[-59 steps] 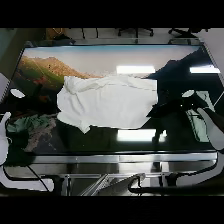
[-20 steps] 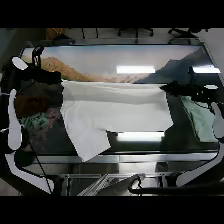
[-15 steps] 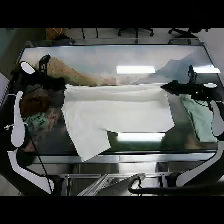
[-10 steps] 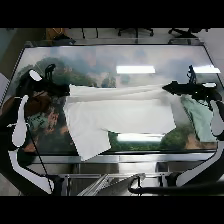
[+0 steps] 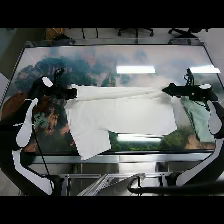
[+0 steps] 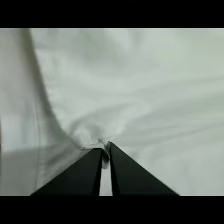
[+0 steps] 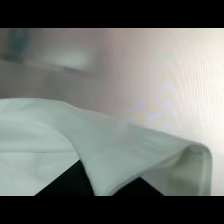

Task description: Fold the shirts.

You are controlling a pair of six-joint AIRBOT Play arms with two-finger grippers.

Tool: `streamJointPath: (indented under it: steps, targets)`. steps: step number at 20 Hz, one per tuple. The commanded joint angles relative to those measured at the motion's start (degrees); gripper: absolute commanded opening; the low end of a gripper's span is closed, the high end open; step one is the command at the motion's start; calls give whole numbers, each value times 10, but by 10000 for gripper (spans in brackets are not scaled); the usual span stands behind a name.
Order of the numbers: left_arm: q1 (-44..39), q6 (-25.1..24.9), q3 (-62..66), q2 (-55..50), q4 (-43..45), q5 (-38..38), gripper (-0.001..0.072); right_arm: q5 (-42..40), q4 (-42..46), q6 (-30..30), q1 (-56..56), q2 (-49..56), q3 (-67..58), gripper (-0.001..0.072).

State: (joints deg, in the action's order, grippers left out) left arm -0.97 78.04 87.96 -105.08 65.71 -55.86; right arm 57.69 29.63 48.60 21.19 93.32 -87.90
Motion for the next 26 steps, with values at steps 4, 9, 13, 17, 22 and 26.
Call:
streamJointPath:
  steps: [4,9,13,17,22,26]
  targets:
    - [19,45,67,1,-43,-170,699,82,35,56,41,-32,-34,394]
    - [49,64,-52,92,-38,-299,699,204,180,137,112,-130,-16,390]
    - [46,70,-288,226,-42,-216,699,228,179,137,155,-203,75,389]
    - [18,70,-438,299,-55,-110,683,212,180,131,166,-254,164,389]
    - [-17,64,-510,306,-57,-65,584,213,179,132,165,-263,235,390]
    - [-17,57,-494,307,-57,-56,584,206,180,132,165,-261,255,390]
